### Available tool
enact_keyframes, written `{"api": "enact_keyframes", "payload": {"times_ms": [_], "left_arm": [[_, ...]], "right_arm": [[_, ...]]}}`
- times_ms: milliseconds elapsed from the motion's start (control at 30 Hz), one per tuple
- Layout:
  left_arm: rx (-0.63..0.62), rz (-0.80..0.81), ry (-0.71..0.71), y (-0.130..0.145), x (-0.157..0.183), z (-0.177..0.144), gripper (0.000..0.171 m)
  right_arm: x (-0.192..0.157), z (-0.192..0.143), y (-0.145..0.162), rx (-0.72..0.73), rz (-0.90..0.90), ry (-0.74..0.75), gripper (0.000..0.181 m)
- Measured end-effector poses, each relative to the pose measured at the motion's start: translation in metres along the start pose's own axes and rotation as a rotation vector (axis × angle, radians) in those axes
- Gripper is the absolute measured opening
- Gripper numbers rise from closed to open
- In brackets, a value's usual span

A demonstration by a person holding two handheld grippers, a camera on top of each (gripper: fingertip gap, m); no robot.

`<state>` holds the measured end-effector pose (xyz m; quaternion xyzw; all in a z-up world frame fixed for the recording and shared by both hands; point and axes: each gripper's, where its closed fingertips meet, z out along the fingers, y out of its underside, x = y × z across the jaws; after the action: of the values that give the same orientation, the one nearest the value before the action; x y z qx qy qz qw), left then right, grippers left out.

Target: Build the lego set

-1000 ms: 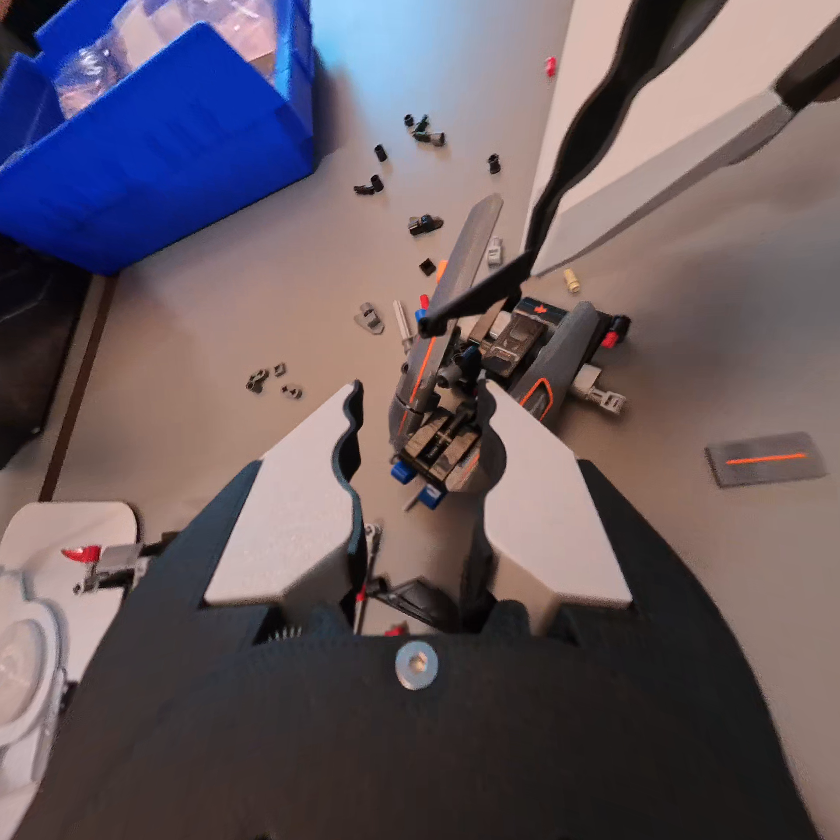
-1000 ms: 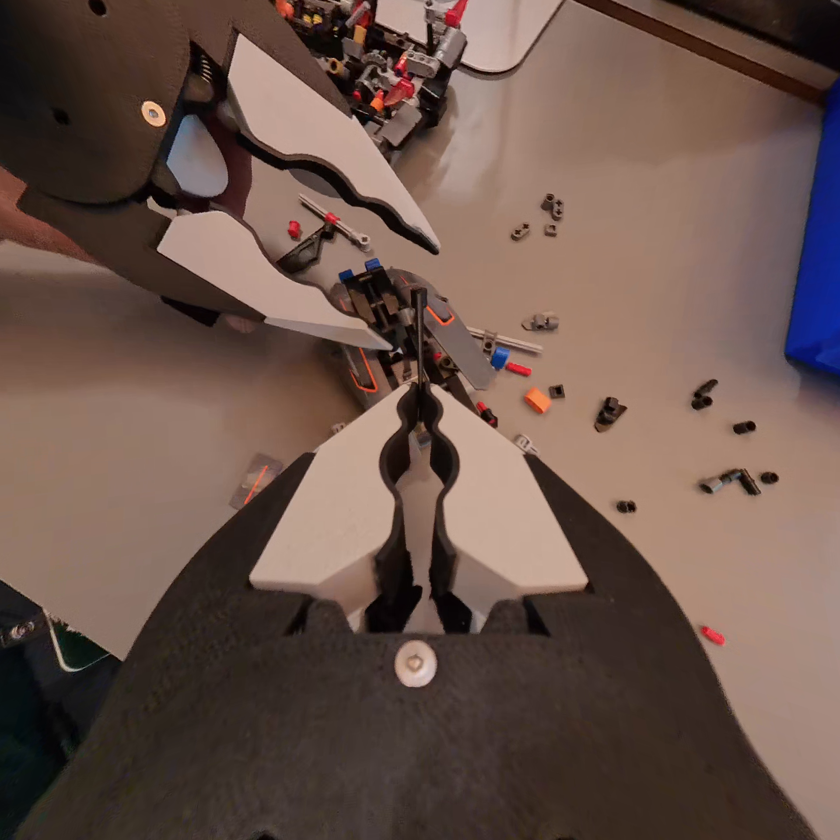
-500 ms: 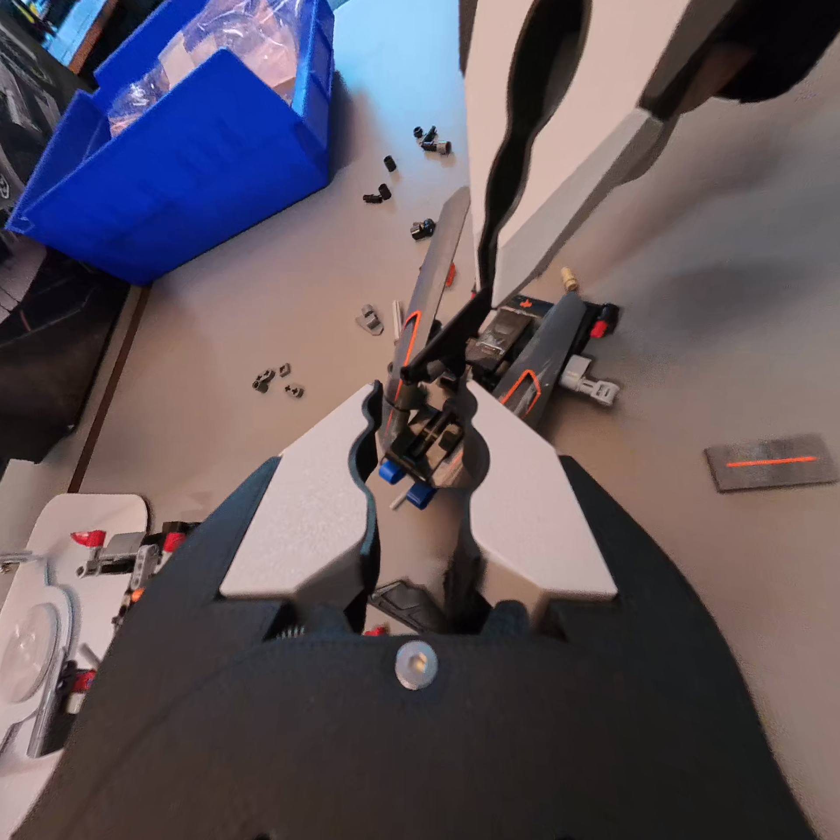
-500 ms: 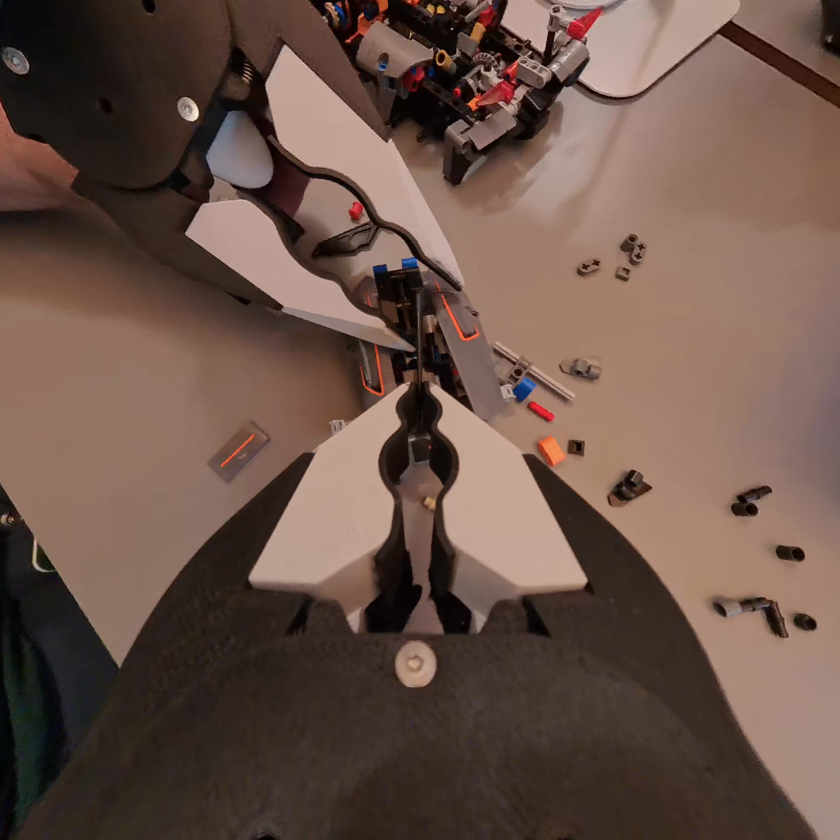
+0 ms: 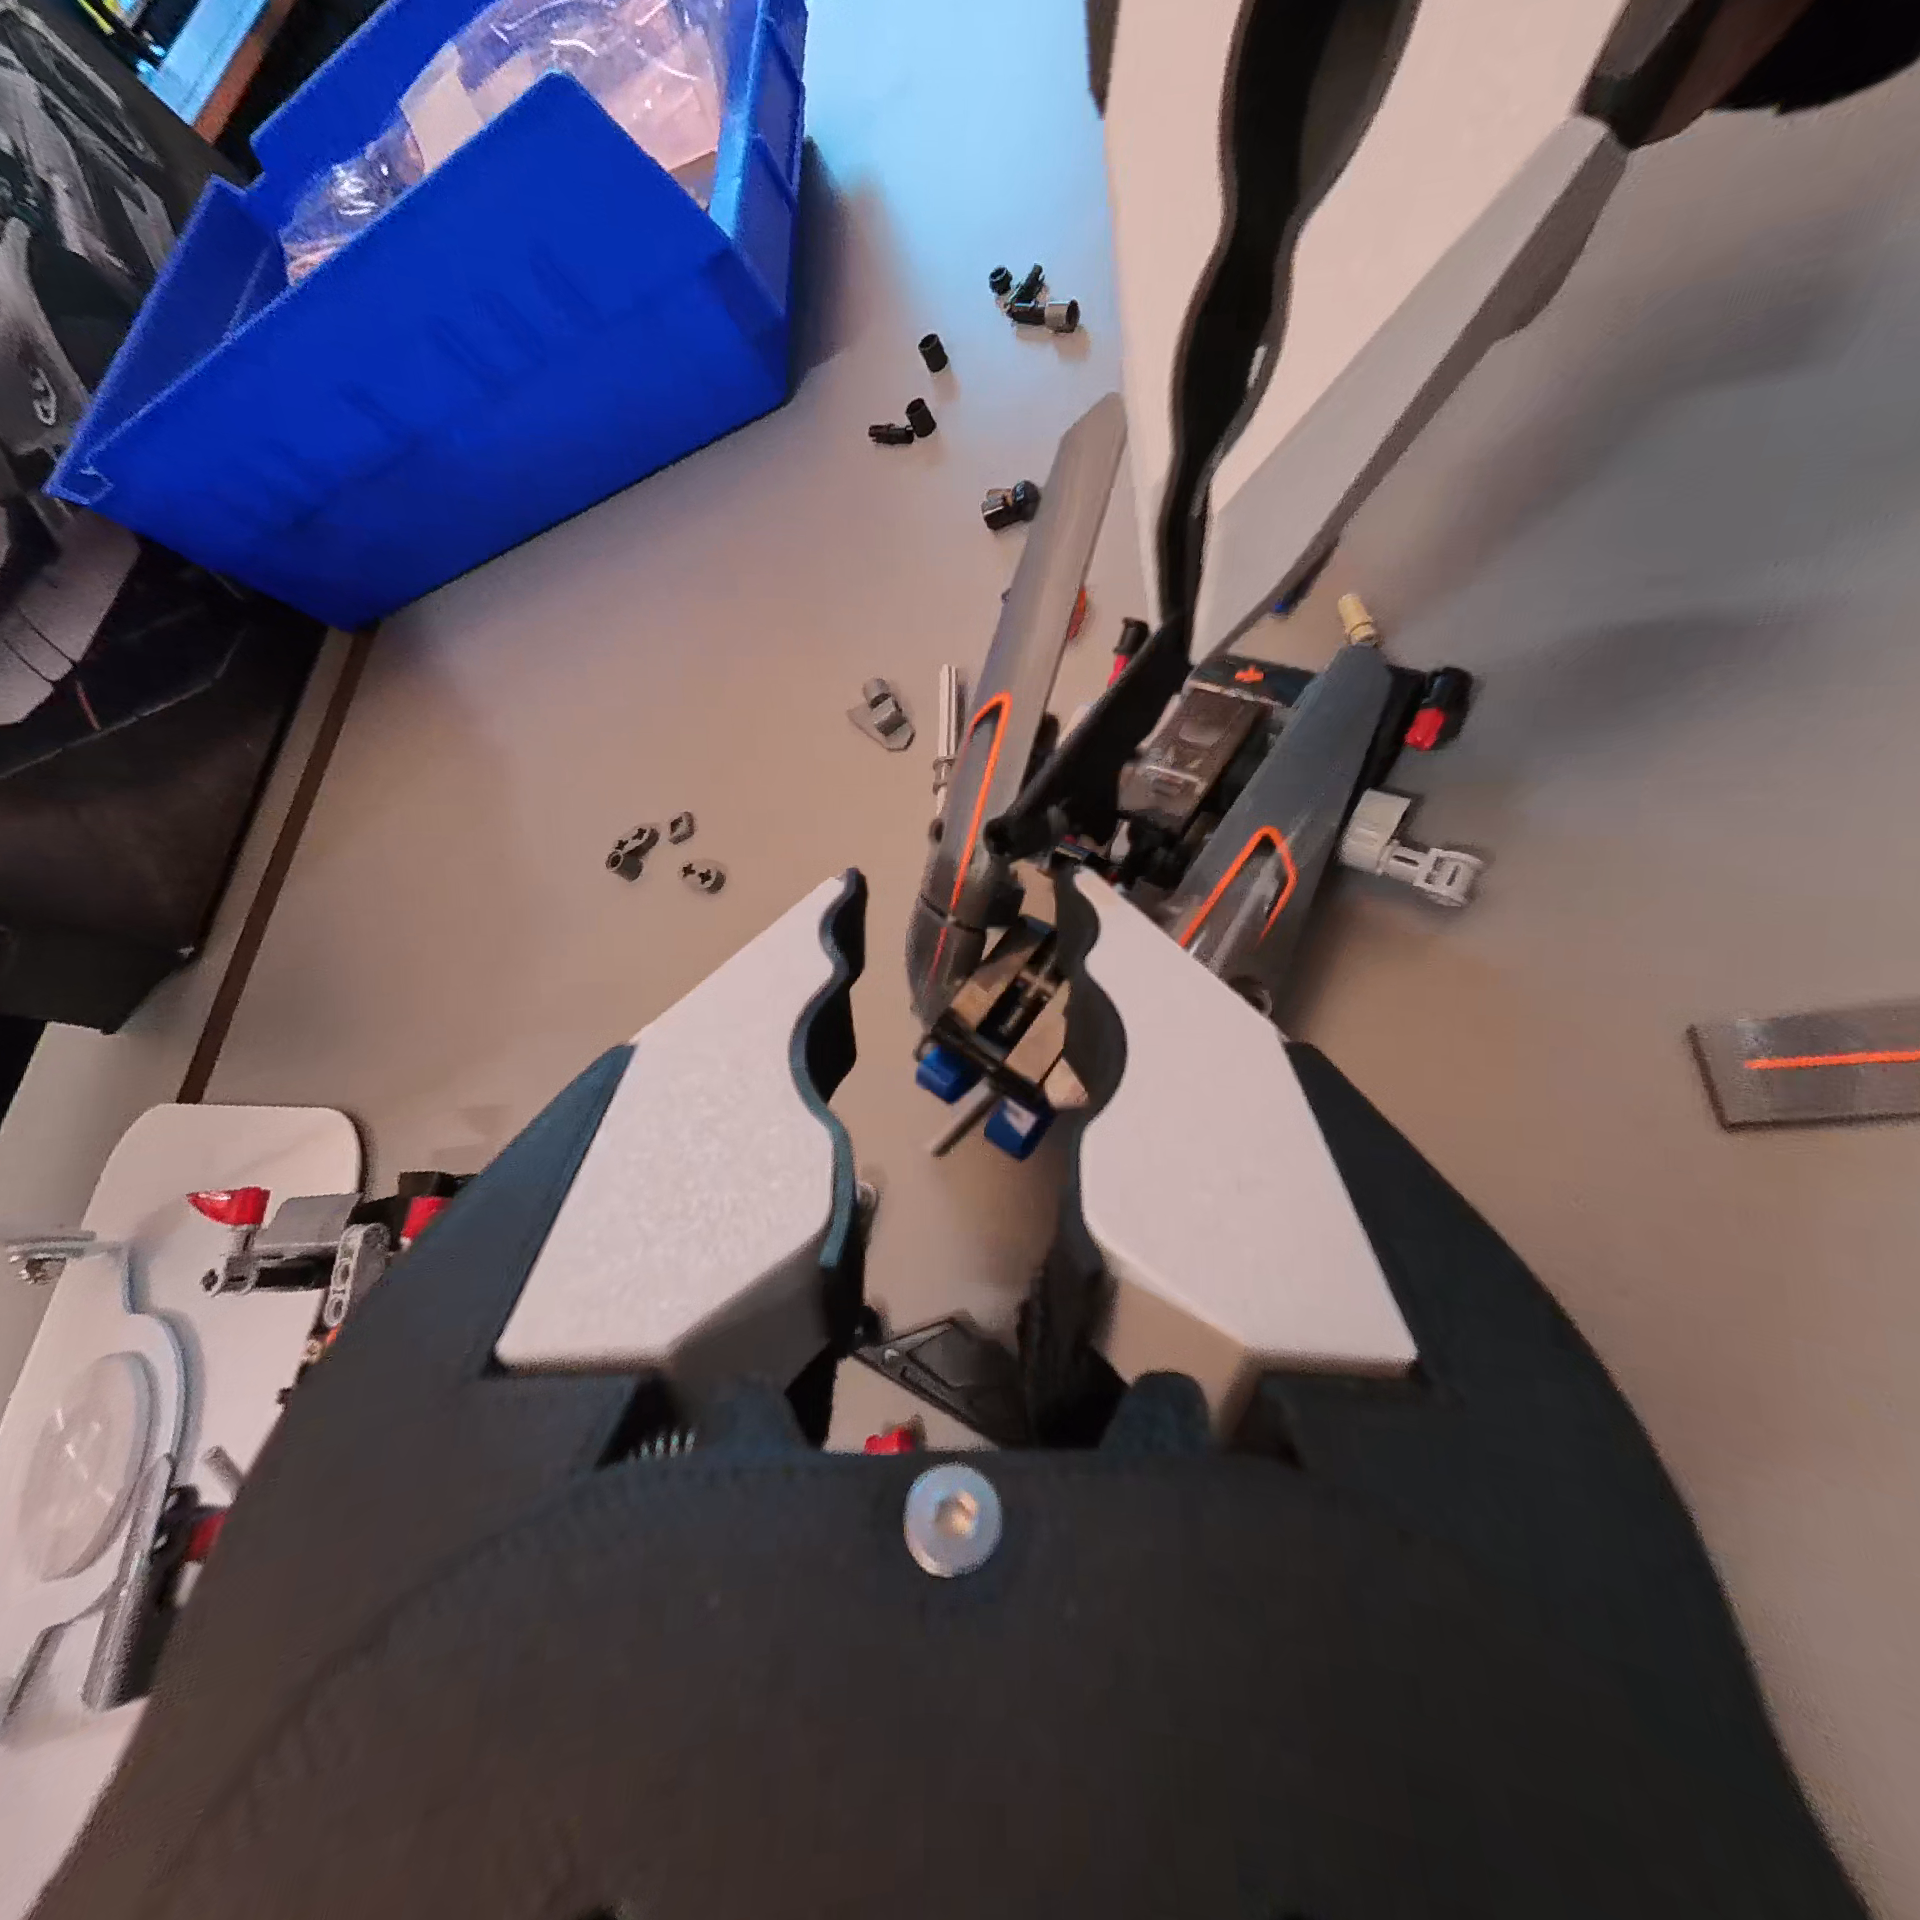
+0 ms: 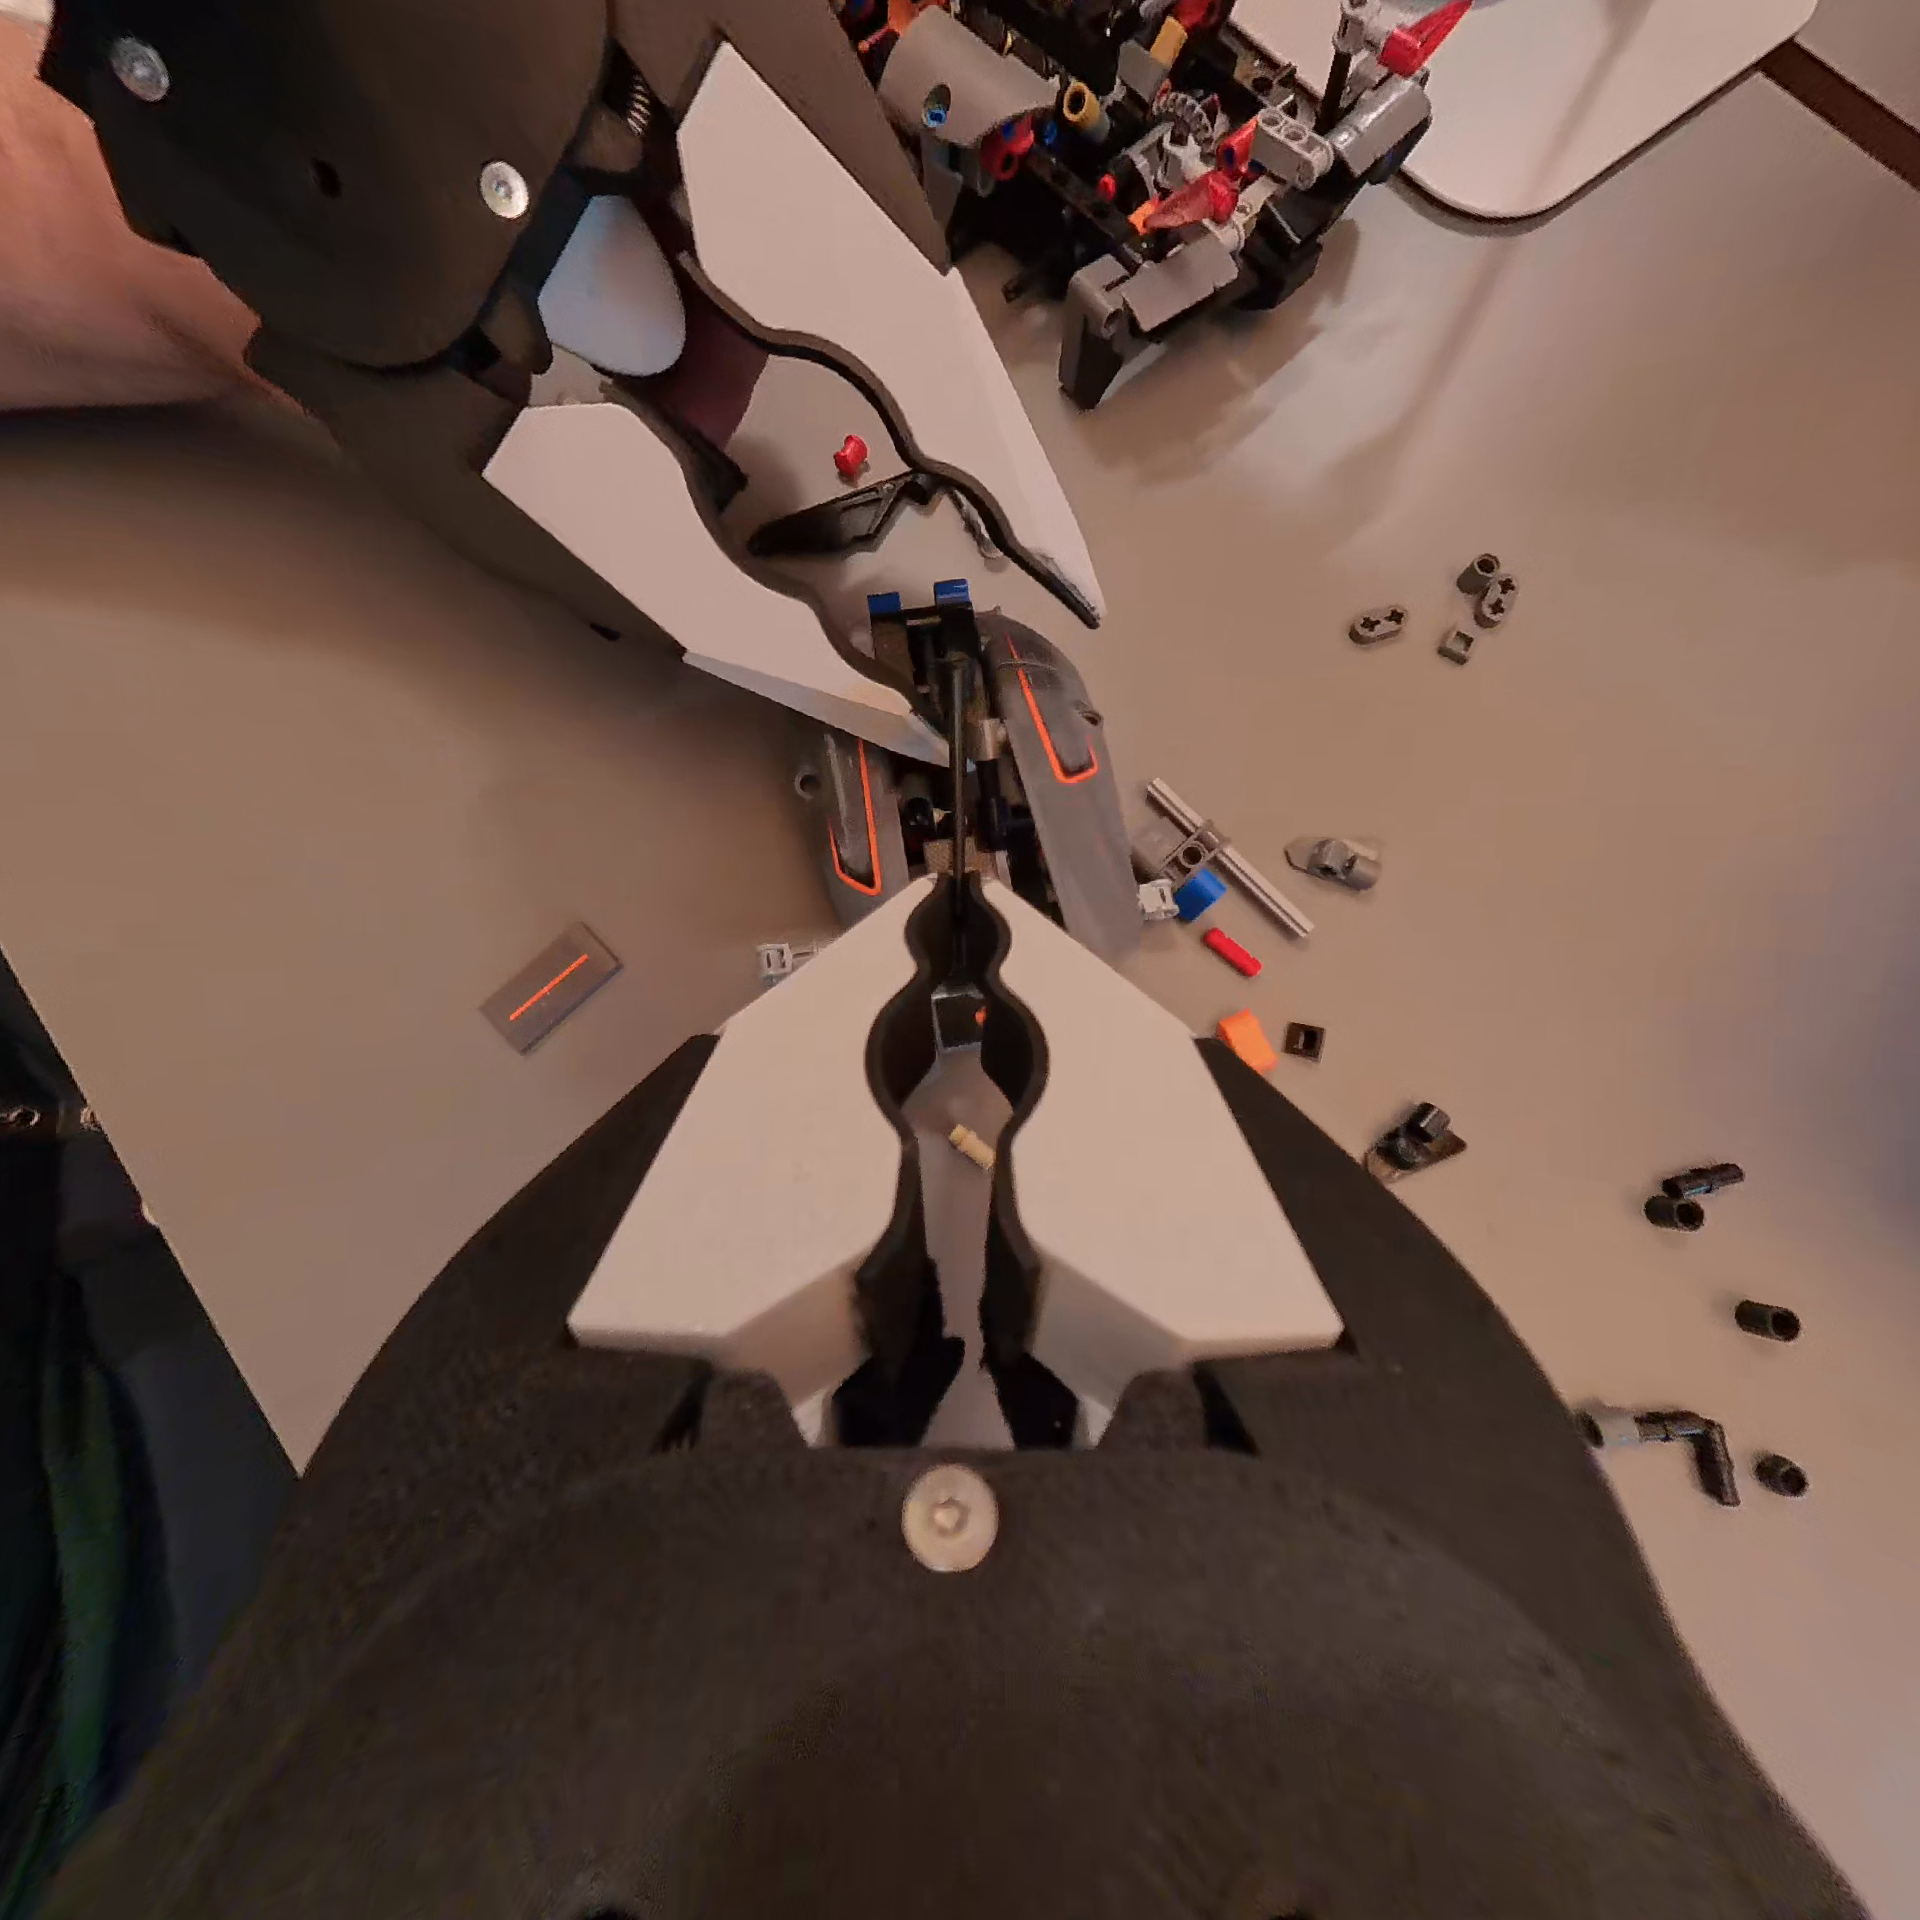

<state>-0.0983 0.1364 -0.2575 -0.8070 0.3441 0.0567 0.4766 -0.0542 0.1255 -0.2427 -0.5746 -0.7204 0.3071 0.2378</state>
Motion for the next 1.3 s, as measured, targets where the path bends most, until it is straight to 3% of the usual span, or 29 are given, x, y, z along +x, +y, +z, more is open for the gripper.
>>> {"api": "enact_keyframes", "payload": {"times_ms": [500,867,1300], "left_arm": [[-0.036,0.212,-0.141,-0.0008,0.0032,-0.0066,0.021],[-0.05,0.294,-0.156,0.0005,0.0063,-0.006,0.01],[-0.056,0.244,-0.106,-0.0009,0.0073,-0.0085,0.017]], "right_arm": [[0.0043,0.0024,0.0016,-0.194,-0.036,0.036,0.0],[0.0072,0.0018,0.0029,-0.183,-0.031,0.013,0.0],[0.0062,0.0022,0.0045,-0.163,-0.069,-0.049,0.0]]}}
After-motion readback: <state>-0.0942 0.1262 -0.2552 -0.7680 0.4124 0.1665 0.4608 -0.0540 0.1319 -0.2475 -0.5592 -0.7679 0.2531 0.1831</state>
